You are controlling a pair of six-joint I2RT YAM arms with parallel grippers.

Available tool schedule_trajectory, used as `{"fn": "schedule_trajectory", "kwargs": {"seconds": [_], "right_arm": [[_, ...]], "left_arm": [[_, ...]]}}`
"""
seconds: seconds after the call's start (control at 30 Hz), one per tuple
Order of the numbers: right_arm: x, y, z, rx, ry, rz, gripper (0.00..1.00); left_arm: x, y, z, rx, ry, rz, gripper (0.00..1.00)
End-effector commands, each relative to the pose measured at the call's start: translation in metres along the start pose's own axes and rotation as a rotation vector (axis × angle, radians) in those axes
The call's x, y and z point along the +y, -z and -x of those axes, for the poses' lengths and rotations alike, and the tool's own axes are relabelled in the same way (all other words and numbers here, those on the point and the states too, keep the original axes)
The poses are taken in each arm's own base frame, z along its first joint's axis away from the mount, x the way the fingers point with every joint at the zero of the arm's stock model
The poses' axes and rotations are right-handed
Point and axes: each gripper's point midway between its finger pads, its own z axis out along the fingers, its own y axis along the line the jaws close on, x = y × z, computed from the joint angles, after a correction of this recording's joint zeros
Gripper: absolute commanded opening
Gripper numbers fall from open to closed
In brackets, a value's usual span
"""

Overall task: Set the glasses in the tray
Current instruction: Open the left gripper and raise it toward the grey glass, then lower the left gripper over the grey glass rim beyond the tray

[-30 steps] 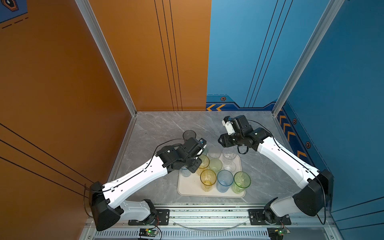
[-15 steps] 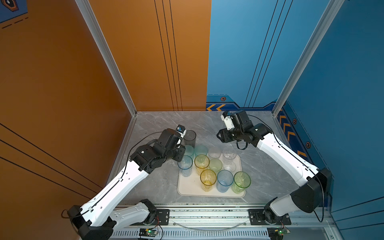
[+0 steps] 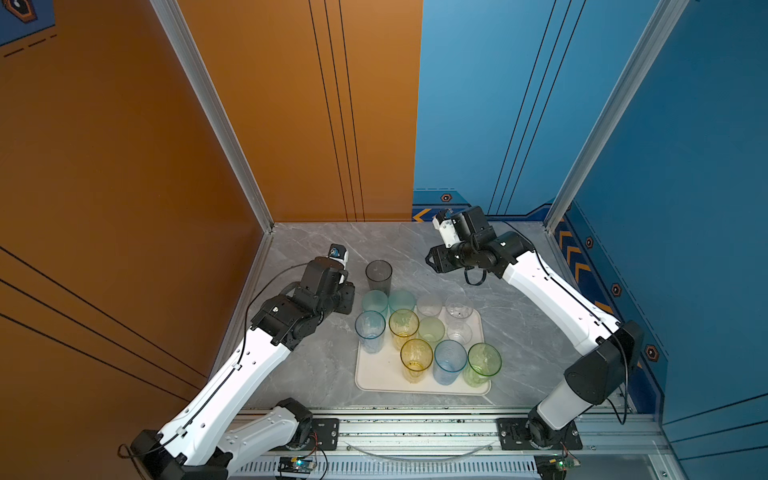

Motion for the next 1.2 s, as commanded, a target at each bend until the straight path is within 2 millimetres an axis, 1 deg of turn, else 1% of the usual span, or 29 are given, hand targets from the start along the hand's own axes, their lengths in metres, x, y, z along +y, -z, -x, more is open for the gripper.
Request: {"fn": "schedule_trajectory", "kwargs": {"seconds": [0.0, 0.1, 0.17, 0.23, 0.4, 0.43, 0.47, 0.67, 0.77, 0.87, 0.9, 0.93, 1.0, 1.07, 1.17], "right_arm": [[0.004, 0.001, -0.004, 0.043, 0.019, -0.003, 0.54], [0.010, -0.004, -0.005, 0.058, 0.030, 0.006, 0.51], [0.016, -0.011, -0.007, 0.072, 0.038, 0.018, 0.49], [0.025, -0.014, -0.001, 0.066, 0.049, 0.031, 0.48], [0.040, -0.037, 0.000, 0.111, 0.073, 0.037, 0.43], [0.042, -0.042, -0.001, 0.124, 0.078, 0.032, 0.41], [0.045, -0.047, 0.000, 0.132, 0.084, 0.030, 0.40], [0.056, -0.071, 0.003, 0.165, 0.105, 0.014, 0.34], [0.057, -0.078, 0.004, 0.166, 0.108, 0.008, 0.34], [0.055, -0.080, 0.005, 0.164, 0.105, -0.007, 0.38], [0.054, -0.078, 0.005, 0.160, 0.103, -0.013, 0.39], [0.051, -0.076, 0.006, 0.158, 0.099, -0.018, 0.39], [0.043, -0.070, 0.007, 0.152, 0.080, -0.028, 0.39], [0.034, -0.058, 0.009, 0.130, 0.066, -0.036, 0.39], [0.021, -0.043, 0.006, 0.109, 0.046, -0.046, 0.40]], "left_arm": [[0.010, -0.001, 0.006, -0.058, 0.044, 0.043, 0.16], [0.013, -0.005, 0.003, -0.065, 0.050, 0.064, 0.16], [0.018, -0.008, 0.001, -0.068, 0.057, 0.082, 0.16], [0.022, -0.010, 0.000, -0.068, 0.069, 0.087, 0.16], [0.030, -0.017, -0.004, -0.052, 0.107, 0.089, 0.16], [0.031, -0.024, -0.015, -0.020, 0.107, 0.091, 0.16], [0.032, -0.026, -0.017, -0.012, 0.114, 0.089, 0.16], [0.035, -0.031, -0.023, 0.008, 0.138, 0.071, 0.16], [0.033, -0.035, -0.023, 0.011, 0.145, 0.051, 0.16], [0.028, -0.042, -0.016, 0.032, 0.136, 0.013, 0.18], [0.025, -0.040, -0.003, 0.019, 0.132, 0.000, 0.18], [0.023, -0.043, 0.003, 0.025, 0.126, -0.009, 0.18], [0.018, -0.049, 0.013, 0.046, 0.113, -0.032, 0.18], [0.013, -0.058, 0.022, 0.080, 0.104, -0.062, 0.18], [0.004, -0.073, 0.032, 0.128, 0.092, -0.110, 0.18]]}}
